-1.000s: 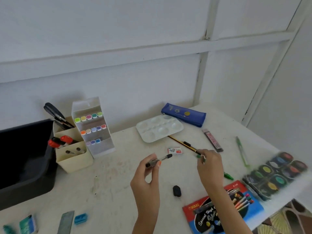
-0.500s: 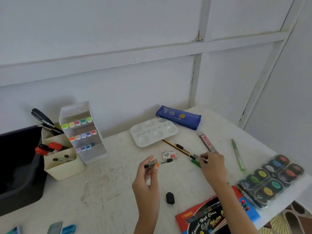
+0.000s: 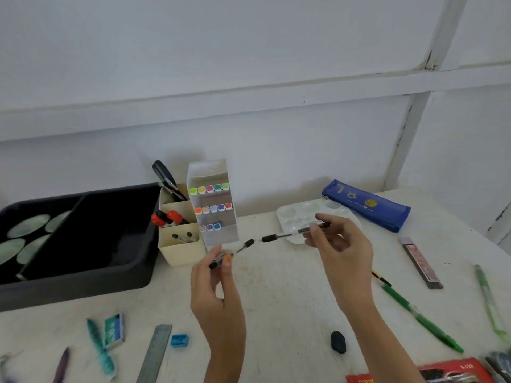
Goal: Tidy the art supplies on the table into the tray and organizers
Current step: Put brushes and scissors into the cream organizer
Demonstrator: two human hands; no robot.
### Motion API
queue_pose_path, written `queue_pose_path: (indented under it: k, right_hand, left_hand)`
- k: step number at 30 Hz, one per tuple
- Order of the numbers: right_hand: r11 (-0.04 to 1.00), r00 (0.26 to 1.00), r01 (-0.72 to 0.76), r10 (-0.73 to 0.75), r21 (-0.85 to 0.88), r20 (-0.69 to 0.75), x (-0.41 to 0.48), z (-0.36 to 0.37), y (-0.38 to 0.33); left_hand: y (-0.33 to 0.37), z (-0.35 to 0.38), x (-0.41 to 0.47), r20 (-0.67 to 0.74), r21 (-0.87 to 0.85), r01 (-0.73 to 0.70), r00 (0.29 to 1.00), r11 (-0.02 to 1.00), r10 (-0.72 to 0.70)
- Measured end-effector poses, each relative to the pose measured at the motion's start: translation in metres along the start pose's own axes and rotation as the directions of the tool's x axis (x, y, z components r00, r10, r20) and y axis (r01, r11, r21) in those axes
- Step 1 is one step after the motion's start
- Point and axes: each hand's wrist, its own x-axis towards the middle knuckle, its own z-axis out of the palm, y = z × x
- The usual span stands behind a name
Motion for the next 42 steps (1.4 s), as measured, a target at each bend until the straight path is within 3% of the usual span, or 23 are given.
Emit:
queue_pose_path:
  k: [4, 10, 16, 20, 23, 25, 28, 31, 33, 35, 38, 42]
  right_hand:
    - [0.997, 0.991, 0.011, -0.021, 0.075, 0.129, -0.011, 0.044, -0.003]
    - [0.966, 0.950, 0.232, -0.251, 0.115, 0.188, -0.016, 0.095, -0.008]
    - [0.823, 0.774, 0.569, -0.539, 0.010, 0.331, -0.014, 0.153, 0.008]
    - [0.744, 0.636, 0.666, -0.529, -0.054, 0.561, -0.015, 0.185, 0.024]
    - [0.587, 0.551, 0.791, -0.564, -0.170, 0.616, -0.018, 0.203, 0.031]
    - [0.559, 0.565, 0.791, -0.510, -0.249, 0.648, -0.021, 0.209, 0.034]
    - [0.652, 0.658, 0.670, -0.303, -0.354, 0.689, -0.022, 0.213, 0.041]
    - [0.635, 0.637, 0.670, -0.226, -0.384, 0.737, -0.020, 0.210, 0.047]
    - [0.634, 0.606, 0.694, -0.256, -0.343, 0.753, -0.021, 0.204, 0.050]
    - [0.640, 0.612, 0.702, -0.317, -0.313, 0.724, -0.023, 0.195, 0.051]
    - [0.665, 0.678, 0.680, -0.410, -0.309, 0.609, -0.026, 0.175, 0.055]
    - [0.703, 0.789, 0.599, -0.437, -0.384, 0.431, -0.022, 0.138, 0.062]
  left_hand:
    - [0.000, -0.029, 0.028, -0.182, 0.090, -0.129, 0.973, 0.988, 0.143]
    - [-0.014, -0.059, 0.067, -0.305, 0.238, -0.207, 0.912, 0.949, 0.276]
    - [-0.037, -0.063, 0.099, -0.091, 0.285, -0.207, 0.966, 0.936, 0.241]
    - [-0.052, -0.060, 0.114, 0.034, 0.288, -0.163, 0.987, 0.944, 0.160]
    - [-0.065, -0.060, 0.123, 0.099, 0.314, -0.105, 0.992, 0.944, 0.077]
    - [-0.072, -0.061, 0.128, 0.142, 0.322, -0.090, 0.989, 0.943, 0.046]
    - [-0.076, -0.062, 0.131, 0.212, 0.303, -0.048, 0.977, 0.952, -0.018]
    - [-0.081, -0.064, 0.129, 0.291, 0.340, -0.092, 0.957, 0.936, -0.011]
    - [-0.081, -0.064, 0.122, 0.291, 0.384, -0.144, 0.956, 0.912, 0.029]
    - [-0.077, -0.062, 0.109, 0.195, 0.428, -0.146, 0.979, 0.892, 0.067]
    - [-0.065, -0.053, 0.083, 0.045, 0.405, -0.159, 0.987, 0.901, 0.154]
    - [-0.056, -0.027, 0.050, 0.014, 0.322, -0.211, 0.976, 0.923, 0.219]
